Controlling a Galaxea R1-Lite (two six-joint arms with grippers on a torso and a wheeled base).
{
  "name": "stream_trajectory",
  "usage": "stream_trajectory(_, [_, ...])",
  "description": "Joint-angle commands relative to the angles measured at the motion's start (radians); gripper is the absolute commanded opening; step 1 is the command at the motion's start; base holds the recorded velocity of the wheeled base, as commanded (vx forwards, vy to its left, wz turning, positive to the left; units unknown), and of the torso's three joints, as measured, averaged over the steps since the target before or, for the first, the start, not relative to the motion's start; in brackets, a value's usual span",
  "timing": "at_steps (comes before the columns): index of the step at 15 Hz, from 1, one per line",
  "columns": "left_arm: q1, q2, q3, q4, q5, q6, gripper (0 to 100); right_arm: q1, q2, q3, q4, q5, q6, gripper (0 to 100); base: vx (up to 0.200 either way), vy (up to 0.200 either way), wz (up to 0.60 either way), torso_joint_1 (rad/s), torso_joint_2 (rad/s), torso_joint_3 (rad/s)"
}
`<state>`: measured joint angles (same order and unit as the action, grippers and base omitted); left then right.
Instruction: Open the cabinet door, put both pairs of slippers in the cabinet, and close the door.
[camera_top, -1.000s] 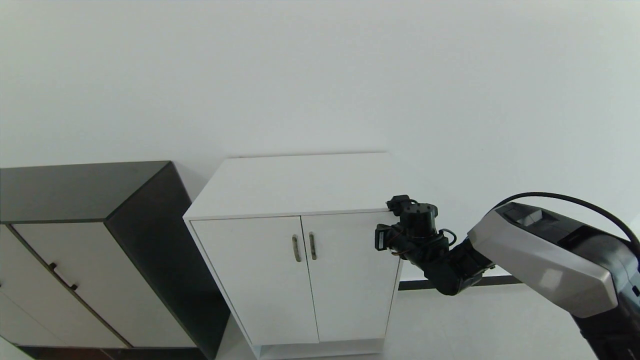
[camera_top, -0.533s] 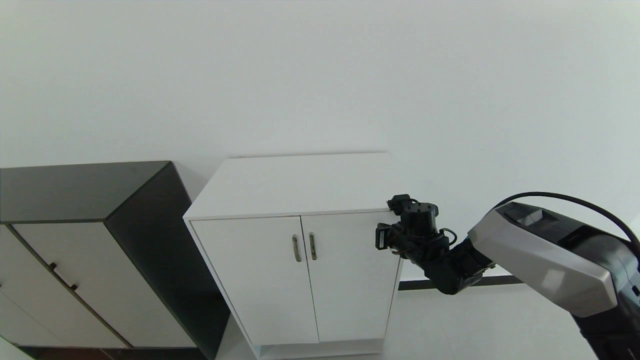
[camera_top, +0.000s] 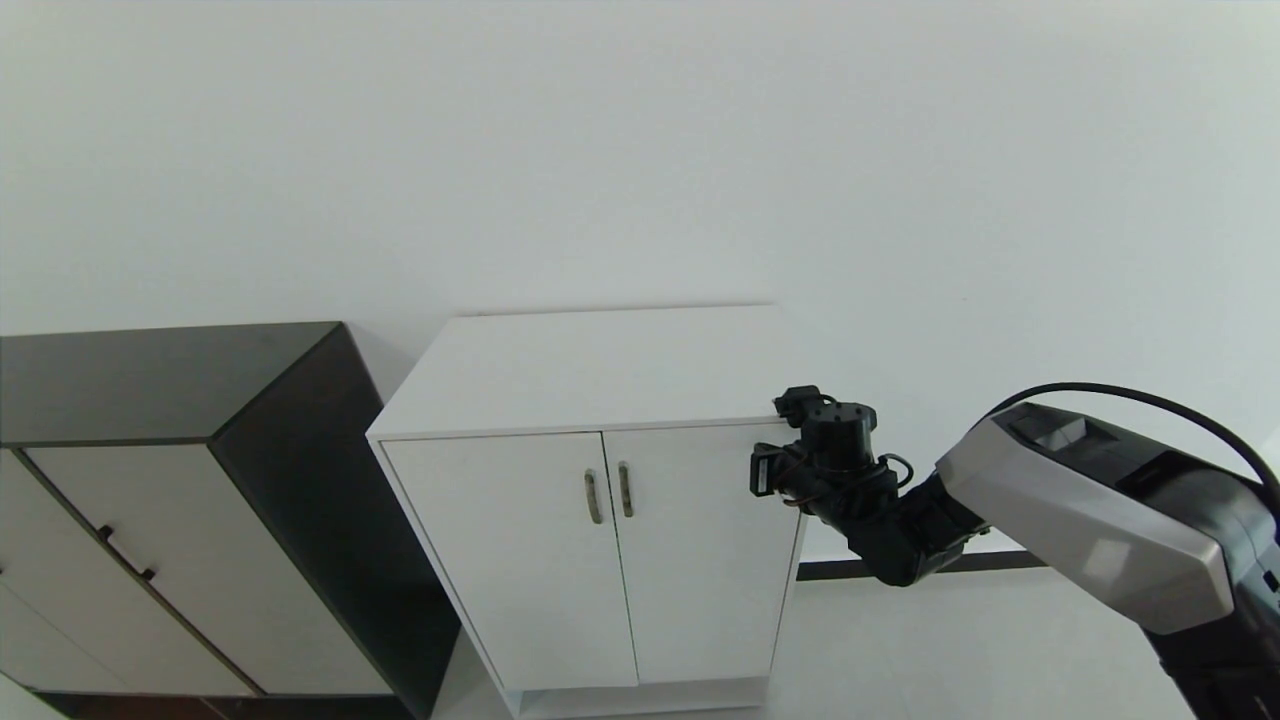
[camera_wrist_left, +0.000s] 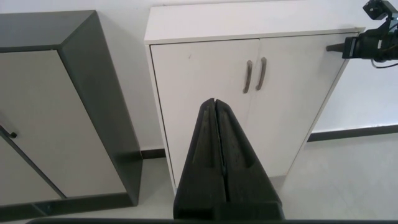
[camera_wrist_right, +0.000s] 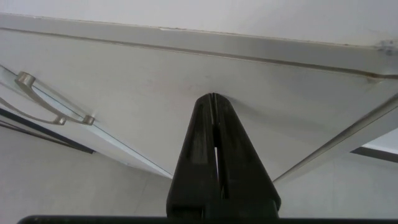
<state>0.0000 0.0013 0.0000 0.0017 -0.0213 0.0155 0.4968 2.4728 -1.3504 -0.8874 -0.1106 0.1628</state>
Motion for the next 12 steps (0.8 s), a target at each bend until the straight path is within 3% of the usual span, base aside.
stream_trajectory(1, [0.000,0.000,0.000,0.000,0.000,0.000,0,0.000,0.002,-0.003,-0.001,0.000,0.000,0,0.000,0.000,0.00,0.000,0.00,0.000])
stream_trajectory(6, [0.000,0.000,0.000,0.000,0.001,0.000,0,0.000,-0.009,0.019,-0.004,0.000,0.000,0,0.000,0.000,0.00,0.000,0.00,0.000])
stream_trajectory(12, [0.000,0.000,0.000,0.000,0.000,0.000,0,-0.006,-0.248,0.307,-0.085,-0.040,0.003,0,0.000,0.000,0.00,0.000,0.00,0.000])
